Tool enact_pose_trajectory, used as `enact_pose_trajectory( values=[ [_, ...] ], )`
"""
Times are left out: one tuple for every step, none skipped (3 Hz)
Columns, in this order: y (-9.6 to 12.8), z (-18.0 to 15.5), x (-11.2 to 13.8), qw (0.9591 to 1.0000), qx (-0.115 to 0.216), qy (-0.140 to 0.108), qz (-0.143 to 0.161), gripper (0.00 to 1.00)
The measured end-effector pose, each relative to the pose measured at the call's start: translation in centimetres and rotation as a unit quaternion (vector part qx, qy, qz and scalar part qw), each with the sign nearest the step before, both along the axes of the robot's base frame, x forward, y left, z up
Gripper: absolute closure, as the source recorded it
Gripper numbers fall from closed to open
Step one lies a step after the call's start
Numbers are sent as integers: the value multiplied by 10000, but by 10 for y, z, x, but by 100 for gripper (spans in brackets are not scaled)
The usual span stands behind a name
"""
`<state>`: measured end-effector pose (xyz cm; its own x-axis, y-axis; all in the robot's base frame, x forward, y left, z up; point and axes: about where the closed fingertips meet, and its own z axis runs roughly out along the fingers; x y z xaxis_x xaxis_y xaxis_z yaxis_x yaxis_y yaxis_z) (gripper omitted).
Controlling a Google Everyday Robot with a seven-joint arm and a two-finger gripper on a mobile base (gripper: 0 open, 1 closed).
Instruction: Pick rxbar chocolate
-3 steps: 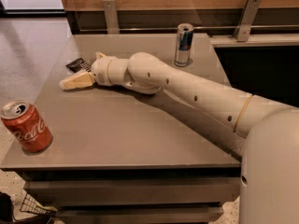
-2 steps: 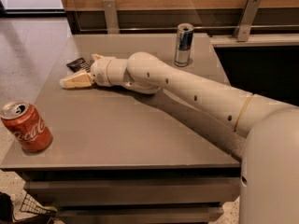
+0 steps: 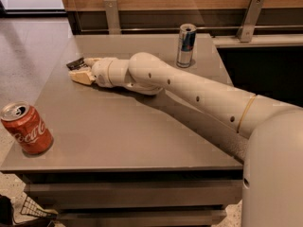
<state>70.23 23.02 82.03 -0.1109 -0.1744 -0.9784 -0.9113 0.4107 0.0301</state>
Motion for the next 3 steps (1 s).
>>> enact_pose_trajectory(
  values=[
    [2,0,-1,10000,2,3,16,84],
    [4,0,-2,10000,3,6,34,100],
    [10,2,1,9999,23,-21,141,100]
  ],
)
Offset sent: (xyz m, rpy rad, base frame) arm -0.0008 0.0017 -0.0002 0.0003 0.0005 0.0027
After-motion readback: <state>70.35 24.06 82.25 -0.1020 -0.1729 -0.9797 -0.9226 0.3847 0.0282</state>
